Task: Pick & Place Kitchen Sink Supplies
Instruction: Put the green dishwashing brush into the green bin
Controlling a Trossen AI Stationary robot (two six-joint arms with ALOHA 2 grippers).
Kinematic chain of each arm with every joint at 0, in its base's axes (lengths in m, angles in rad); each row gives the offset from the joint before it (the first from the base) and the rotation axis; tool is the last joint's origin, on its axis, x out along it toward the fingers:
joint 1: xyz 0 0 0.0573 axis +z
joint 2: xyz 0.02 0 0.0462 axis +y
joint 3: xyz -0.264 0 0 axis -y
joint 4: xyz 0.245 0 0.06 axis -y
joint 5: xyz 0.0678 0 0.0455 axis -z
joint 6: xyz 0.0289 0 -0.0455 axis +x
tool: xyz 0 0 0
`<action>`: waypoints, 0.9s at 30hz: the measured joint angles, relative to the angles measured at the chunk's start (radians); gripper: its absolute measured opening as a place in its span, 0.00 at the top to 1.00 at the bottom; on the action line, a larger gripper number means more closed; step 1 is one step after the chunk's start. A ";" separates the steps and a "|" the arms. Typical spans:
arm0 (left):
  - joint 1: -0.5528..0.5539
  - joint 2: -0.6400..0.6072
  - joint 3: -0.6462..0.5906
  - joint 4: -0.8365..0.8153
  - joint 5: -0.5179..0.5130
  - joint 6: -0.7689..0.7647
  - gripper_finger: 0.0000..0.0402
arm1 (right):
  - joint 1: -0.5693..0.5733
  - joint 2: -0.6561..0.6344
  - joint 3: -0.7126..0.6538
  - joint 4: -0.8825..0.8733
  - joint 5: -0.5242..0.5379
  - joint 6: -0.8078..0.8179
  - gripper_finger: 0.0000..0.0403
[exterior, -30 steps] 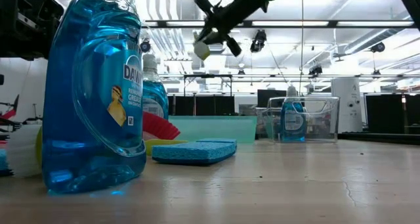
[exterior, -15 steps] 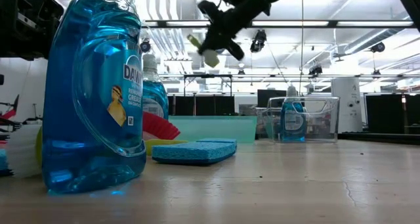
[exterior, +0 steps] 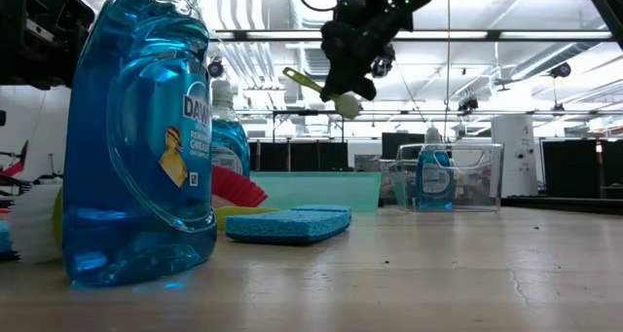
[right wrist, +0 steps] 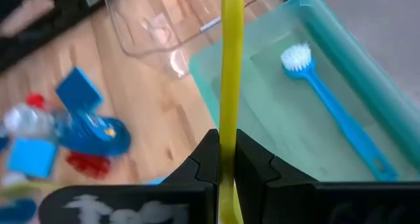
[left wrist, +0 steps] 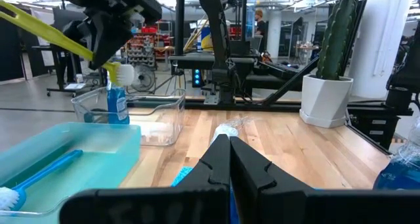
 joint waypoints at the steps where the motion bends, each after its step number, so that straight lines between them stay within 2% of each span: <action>1: 0.000 0.000 0.000 0.000 0.000 0.000 0.99 | -0.004 0.000 0.000 -0.010 0.000 -0.026 0.95; 6: 0.000 0.000 0.000 0.000 0.000 0.000 0.99 | -0.018 0.003 0.000 -0.020 0.008 -0.127 0.95; 9: 0.000 0.000 0.000 0.000 0.000 0.000 0.99 | -0.021 0.041 0.028 -0.036 0.013 -0.134 0.95; 18: 0.000 0.000 0.000 0.000 0.000 0.000 0.99 | -0.020 0.330 0.404 -0.442 0.022 -0.283 0.95; 23: 0.000 0.000 0.000 0.000 0.000 0.000 0.99 | -0.022 0.468 0.607 -0.550 0.085 -0.405 0.95; 27: 0.000 0.000 0.000 0.000 0.000 0.000 0.99 | -0.021 0.476 0.571 -0.490 0.103 -0.500 0.95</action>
